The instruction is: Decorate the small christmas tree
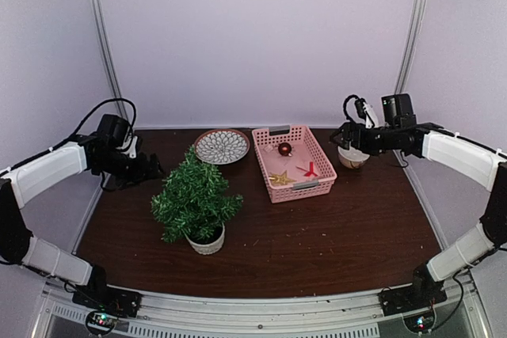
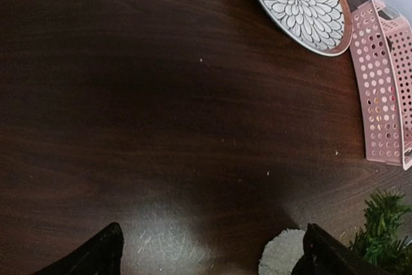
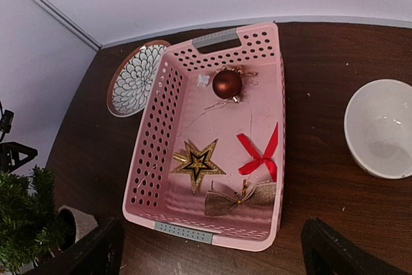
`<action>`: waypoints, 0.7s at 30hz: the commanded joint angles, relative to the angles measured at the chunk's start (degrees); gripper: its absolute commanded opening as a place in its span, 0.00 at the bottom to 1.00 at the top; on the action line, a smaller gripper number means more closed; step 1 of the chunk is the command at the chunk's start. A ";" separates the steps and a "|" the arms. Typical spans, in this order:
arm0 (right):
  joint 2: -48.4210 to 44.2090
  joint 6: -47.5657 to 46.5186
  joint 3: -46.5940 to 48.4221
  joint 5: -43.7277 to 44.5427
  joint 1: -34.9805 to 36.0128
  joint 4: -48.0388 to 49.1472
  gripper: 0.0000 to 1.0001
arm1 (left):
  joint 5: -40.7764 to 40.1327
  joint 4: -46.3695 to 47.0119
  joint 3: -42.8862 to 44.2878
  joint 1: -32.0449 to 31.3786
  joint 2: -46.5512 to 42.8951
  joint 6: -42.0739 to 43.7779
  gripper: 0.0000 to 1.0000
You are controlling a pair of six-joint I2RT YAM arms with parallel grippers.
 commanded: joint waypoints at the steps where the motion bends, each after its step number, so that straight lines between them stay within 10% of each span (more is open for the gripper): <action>1: 2.29 -2.61 -0.15 -0.69 3.46 0.66 1.00 | -0.68 -0.56 -3.89 -1.80 -3.71 -1.96 0.98; 21: 14.38 -1.89 8.84 -0.62 13.66 0.05 0.97 | 15.12 5.51 -20.07 -16.79 -8.51 -9.34 0.80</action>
